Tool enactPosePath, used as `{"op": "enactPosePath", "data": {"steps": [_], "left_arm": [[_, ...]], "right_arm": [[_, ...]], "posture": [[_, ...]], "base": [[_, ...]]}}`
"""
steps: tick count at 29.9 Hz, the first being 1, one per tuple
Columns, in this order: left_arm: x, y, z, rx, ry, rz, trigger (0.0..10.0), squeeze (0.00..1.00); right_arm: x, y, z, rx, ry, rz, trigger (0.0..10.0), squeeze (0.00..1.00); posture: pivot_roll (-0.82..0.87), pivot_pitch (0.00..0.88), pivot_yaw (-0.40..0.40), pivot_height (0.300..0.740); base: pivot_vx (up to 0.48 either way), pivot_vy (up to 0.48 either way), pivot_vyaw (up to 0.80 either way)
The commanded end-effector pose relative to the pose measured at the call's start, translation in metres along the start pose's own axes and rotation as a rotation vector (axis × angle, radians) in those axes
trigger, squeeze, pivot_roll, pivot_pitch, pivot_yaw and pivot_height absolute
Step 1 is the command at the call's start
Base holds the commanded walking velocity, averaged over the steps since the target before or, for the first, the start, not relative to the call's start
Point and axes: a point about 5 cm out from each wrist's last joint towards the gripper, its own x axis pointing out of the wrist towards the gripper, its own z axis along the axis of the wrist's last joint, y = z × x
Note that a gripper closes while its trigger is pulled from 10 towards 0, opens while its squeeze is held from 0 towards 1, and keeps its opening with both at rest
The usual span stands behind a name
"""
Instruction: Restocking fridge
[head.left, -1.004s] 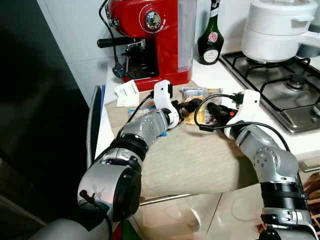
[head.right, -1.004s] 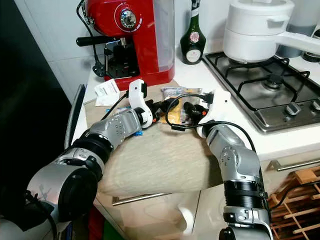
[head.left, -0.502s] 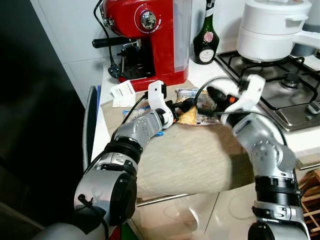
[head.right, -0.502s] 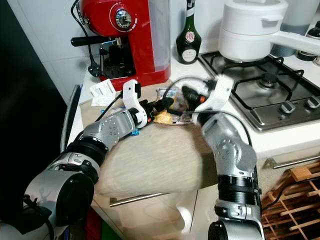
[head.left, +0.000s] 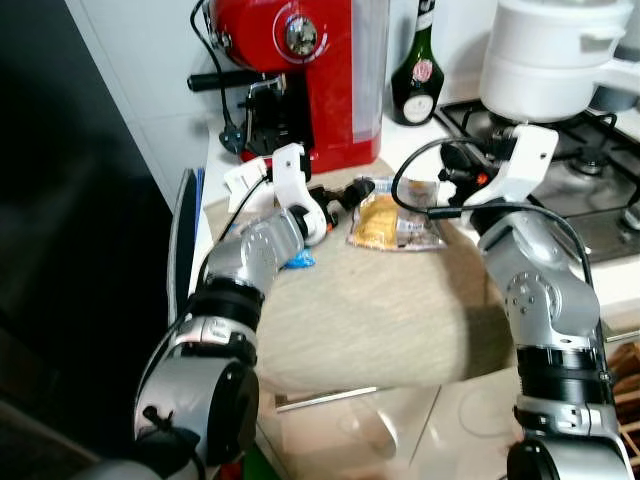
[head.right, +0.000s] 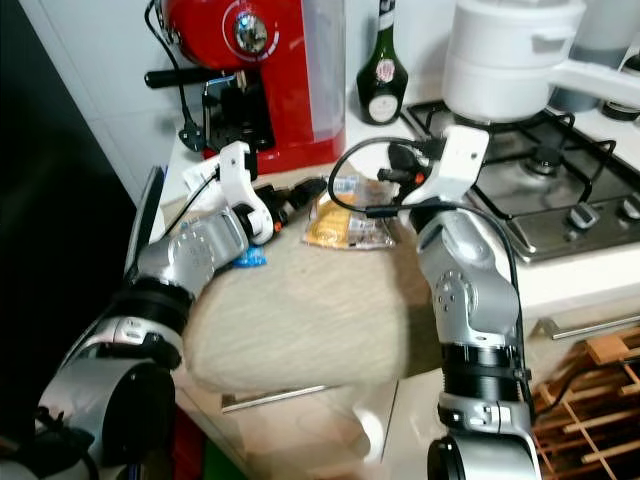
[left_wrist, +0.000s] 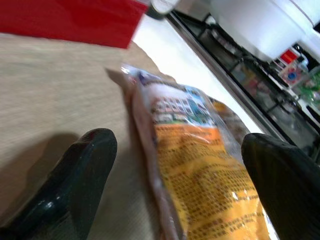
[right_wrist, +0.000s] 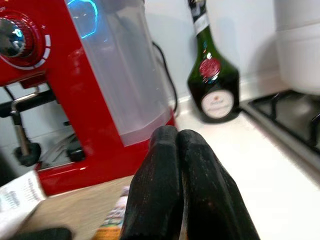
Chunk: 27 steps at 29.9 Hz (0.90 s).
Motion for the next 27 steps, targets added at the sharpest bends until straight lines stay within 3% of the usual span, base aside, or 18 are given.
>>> {"op": "enactPosePath", "data": {"steps": [1, 11, 20, 22, 23, 26, 27], "left_arm": [[0.000, 0.000, 0.003, 0.024, -0.004, 0.010, 10.0, 0.00], [0.016, -0.014, -0.017, 0.082, 0.090, 0.002, 10.0, 0.00], [0.022, -0.017, -0.037, -0.063, 0.152, 0.029, 10.0, 0.00], [0.024, -0.022, -0.040, -0.110, 0.160, 0.000, 8.5, 0.00], [0.024, -0.024, -0.042, -0.113, 0.165, -0.005, 4.9, 0.00], [0.024, -0.024, -0.052, -0.076, 0.208, -0.002, 4.8, 0.00], [0.024, -0.023, -0.057, -0.058, 0.230, -0.003, 3.6, 0.00]], "right_arm": [[-0.001, 0.002, -0.004, -0.008, 0.004, -0.013, 10.0, 0.00], [-0.011, -0.022, 0.003, 0.041, -0.054, -0.136, 10.0, 0.00], [-0.013, -0.021, 0.004, 0.044, -0.057, -0.144, 10.0, 0.00], [-0.014, -0.021, 0.003, 0.046, -0.053, -0.144, 10.0, 0.00], [-0.014, -0.020, 0.003, 0.047, -0.053, -0.144, 10.0, 0.00], [-0.015, -0.019, 0.002, 0.049, -0.049, -0.143, 10.0, 0.00], [-0.015, -0.018, 0.001, 0.051, -0.047, -0.142, 10.0, 0.00]], "posture": [[-0.21, 0.000, 0.100, 0.740], [-0.23, 0.000, 0.116, 0.740], [-0.25, 0.000, 0.129, 0.740], [-0.25, 0.000, 0.130, 0.740], [-0.25, 0.000, 0.131, 0.740], [-0.25, 0.000, 0.131, 0.740], [-0.25, 0.000, 0.131, 0.740]], "base": [[0.000, 0.000, 0.00], [0.000, 0.000, 0.00], [0.000, 0.000, 0.00], [0.000, 0.000, 0.00], [0.000, 0.000, 0.00], [0.000, 0.000, 0.00], [0.000, 0.000, 0.00]]}}
